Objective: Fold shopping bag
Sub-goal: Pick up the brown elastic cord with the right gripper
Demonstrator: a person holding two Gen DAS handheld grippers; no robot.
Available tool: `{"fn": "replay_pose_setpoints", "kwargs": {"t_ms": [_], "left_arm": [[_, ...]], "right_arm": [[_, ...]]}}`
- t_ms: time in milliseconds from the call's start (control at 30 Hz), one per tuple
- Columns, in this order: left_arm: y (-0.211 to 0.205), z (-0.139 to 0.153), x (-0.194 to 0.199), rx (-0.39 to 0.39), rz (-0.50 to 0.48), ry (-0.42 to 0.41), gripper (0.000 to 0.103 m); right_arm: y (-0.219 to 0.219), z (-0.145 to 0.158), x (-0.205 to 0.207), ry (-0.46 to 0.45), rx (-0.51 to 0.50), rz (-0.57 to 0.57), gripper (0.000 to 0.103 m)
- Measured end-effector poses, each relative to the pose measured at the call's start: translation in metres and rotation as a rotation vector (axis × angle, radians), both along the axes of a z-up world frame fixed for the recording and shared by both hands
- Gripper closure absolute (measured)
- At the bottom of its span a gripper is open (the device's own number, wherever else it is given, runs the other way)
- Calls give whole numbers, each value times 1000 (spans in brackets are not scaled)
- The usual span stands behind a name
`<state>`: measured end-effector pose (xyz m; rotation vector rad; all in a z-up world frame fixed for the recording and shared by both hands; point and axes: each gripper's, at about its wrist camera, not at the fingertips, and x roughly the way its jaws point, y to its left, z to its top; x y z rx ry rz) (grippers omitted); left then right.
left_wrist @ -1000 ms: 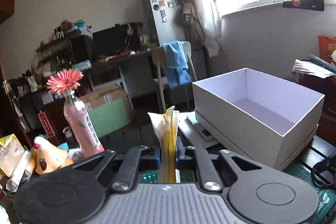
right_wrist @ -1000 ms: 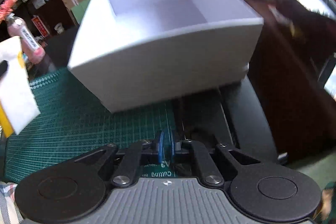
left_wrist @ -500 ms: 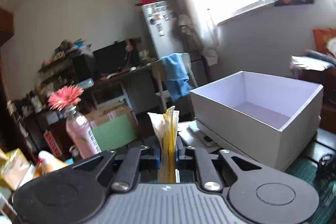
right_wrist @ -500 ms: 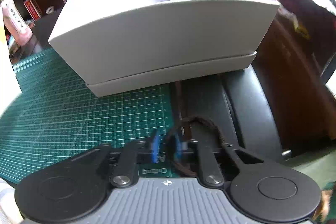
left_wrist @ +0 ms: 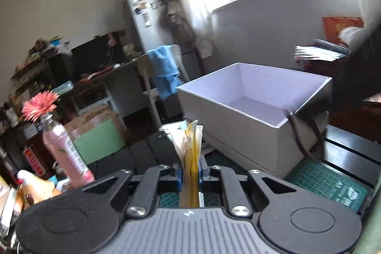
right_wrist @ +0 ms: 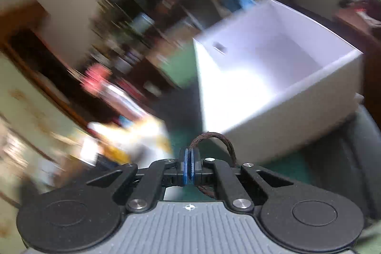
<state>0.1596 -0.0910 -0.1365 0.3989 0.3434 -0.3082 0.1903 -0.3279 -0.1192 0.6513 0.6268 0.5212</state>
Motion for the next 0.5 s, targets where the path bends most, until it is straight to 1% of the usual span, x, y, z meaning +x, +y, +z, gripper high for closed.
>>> {"fn": "replay_pose_setpoints", "kwargs": {"t_ms": [33,67,100,167,233,267,333,400,500], "left_arm": [[-3,-1,-5,6,-21,-17,92],[-6,-2,-10,12,-41,-31,92],[-8,-3,-13,16,-57,-38,92],[-13,-5,-18,22,-83,-34,92],[-15,-6,-20,17,-89,-29,92],[-16,-6,-22,15,-92,-31,92],[-18,-6,-24,12,-100,-37,91],[-18,-5,-25,7,-114,-33,92],[-18,-2,-23,-7,-148,18,92]], "right_arm": [[-2,7,-6,-60,102,41,100],[-3,11,-5,-76,135,55,100],[-2,13,-8,-103,195,83,100],[1,16,-10,-125,244,116,100],[5,16,-9,-131,286,141,100],[9,14,-7,-133,320,172,100],[16,12,0,-139,367,236,100],[17,12,2,-141,379,261,100],[29,11,5,-136,368,317,100]]}}
